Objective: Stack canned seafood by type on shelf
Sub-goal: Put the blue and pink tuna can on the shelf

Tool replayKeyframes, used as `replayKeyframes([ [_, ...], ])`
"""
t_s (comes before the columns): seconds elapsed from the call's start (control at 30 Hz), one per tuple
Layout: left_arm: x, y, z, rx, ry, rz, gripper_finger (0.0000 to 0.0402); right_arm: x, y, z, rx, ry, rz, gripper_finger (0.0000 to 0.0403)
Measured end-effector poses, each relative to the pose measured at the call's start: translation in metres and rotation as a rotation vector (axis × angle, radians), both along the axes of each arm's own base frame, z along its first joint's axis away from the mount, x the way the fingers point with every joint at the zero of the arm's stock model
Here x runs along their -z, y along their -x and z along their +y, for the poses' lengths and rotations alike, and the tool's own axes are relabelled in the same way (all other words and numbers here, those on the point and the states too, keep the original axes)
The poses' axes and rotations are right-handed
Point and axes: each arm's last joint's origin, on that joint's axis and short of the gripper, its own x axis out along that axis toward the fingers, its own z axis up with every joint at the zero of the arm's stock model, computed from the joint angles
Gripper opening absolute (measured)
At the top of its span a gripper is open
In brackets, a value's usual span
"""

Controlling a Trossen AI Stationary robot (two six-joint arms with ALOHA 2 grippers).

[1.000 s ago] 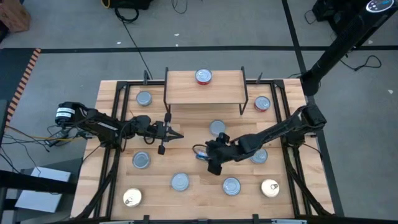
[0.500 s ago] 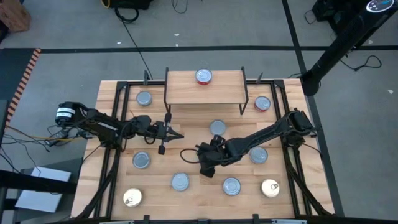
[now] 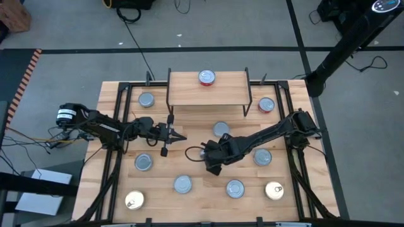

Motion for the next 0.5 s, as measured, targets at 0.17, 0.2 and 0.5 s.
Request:
replayKeyframes([
  [0.17,0.0000,0.0000,0.0000,0.000,0.000,0.000,0.0007,-0.0006,-0.0009,-0.0010,-0.077,0.042,0.007,0.0329],
  [0.2,0.0000,0.0000,-0.0001,0.001,0.000,0.000,0.0007,-0.0010,-0.0011,-0.0005,-0.098,0.063,0.006,0.0332],
  [0.5,0.0000,0.0000,0.0000,0.000,0.000,0.000,0.0007,-0.0024,-0.0042,0.0019,-0.270,0.158,0.005,0.0344],
])
